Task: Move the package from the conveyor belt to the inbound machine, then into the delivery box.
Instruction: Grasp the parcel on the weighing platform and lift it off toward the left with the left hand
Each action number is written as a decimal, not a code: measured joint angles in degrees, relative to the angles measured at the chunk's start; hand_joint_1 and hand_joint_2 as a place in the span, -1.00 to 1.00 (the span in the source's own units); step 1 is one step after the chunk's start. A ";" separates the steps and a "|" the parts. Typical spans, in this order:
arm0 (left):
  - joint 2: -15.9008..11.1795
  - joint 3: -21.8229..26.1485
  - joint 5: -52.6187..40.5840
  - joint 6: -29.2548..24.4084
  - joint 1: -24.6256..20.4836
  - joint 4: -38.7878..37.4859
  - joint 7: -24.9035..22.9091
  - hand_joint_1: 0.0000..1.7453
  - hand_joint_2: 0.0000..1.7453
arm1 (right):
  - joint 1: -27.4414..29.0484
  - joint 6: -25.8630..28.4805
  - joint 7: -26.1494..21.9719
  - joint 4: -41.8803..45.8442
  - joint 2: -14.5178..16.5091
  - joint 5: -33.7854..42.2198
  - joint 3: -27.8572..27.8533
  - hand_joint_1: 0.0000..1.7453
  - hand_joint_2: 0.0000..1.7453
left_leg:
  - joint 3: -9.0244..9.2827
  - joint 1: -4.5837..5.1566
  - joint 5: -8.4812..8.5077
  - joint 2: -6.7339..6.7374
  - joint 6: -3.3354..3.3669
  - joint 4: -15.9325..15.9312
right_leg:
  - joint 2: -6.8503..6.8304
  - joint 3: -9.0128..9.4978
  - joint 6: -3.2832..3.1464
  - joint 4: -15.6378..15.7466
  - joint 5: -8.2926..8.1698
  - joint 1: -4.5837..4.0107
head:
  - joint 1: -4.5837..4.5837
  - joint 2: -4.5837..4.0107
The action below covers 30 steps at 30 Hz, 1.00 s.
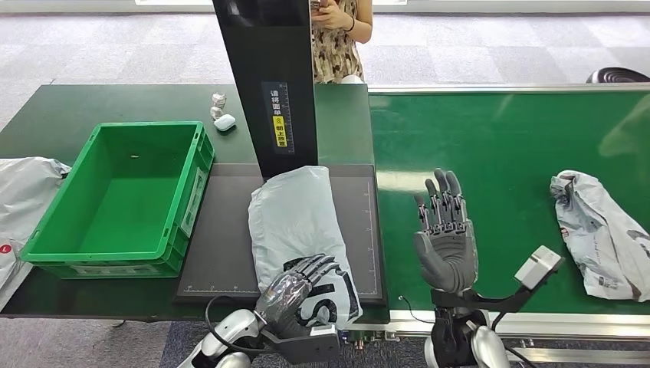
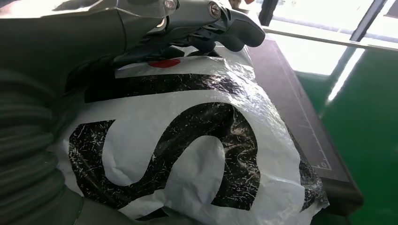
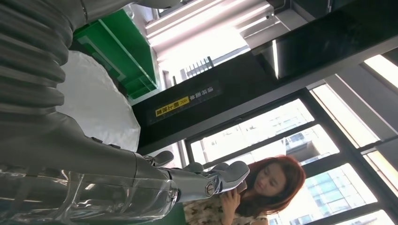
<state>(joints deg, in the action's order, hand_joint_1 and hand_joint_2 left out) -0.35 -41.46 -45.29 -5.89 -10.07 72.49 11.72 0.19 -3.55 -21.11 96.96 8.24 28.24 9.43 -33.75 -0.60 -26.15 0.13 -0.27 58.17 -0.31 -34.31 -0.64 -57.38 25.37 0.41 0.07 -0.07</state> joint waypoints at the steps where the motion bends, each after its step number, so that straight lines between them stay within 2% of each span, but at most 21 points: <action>1: 0.03 -0.40 0.24 0.00 -0.40 -0.39 0.15 -1.00 1.00 | 0.10 0.03 0.00 0.20 0.03 0.01 -0.02 -1.00 1.00 | 0.00 0.00 0.00 0.00 0.00 0.00 | 0.00 0.00 0.00 0.00 0.00 0.00 | 0.00 0.00; 2: 0.07 -0.80 0.46 -0.05 -0.80 -0.78 0.28 -0.88 1.00 | 0.21 0.06 0.00 0.40 0.05 0.02 -0.03 -1.00 1.00 | 0.00 0.00 0.00 0.00 0.00 0.00 | 0.00 0.01 0.00 0.00 0.00 0.00 | 0.00 0.00; 5: 0.08 -1.90 1.10 -0.65 -1.79 -1.65 0.43 0.58 1.00 | 0.58 0.09 0.00 0.97 0.08 0.02 -0.07 -1.00 1.00 | 0.00 0.00 0.00 0.00 0.00 0.00 | 0.00 0.01 0.00 0.00 0.00 0.00 | 0.00 0.00; 6: 0.08 -2.22 1.28 -0.91 -2.03 -1.85 0.43 0.97 1.00 | 0.71 0.09 0.00 1.13 0.09 0.02 -0.09 -1.00 1.00 | 0.00 0.00 0.00 0.00 0.00 0.00 | 0.00 0.01 0.00 0.00 0.00 0.00 | 0.00 0.00; 24: 0.19 -4.04 2.40 -3.50 -3.25 -2.59 -0.37 1.00 1.00 | 1.00 0.07 0.08 2.21 0.42 -0.10 -0.49 -1.00 1.00 | 0.00 0.00 0.00 0.00 0.00 0.00 | 0.00 0.01 0.00 0.00 0.00 0.00 | 0.00 0.00; 30: 0.12 -3.61 2.39 -8.99 -2.80 -1.52 0.01 1.00 1.00 | 1.30 0.61 0.26 2.63 0.42 -0.31 -0.61 -1.00 1.00 | 0.00 0.00 0.00 0.00 0.00 0.00 | 0.01 0.01 0.00 0.00 0.00 -0.01 | 0.00 0.00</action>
<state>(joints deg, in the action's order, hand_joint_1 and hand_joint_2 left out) -0.23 -45.07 -42.89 -14.88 -12.87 70.97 11.72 1.48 -2.94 -20.85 99.60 8.66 27.94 8.82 -33.76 -0.61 -26.14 0.13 -0.27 58.17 -0.31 -34.30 -0.64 -57.38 25.37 0.41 0.07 -0.07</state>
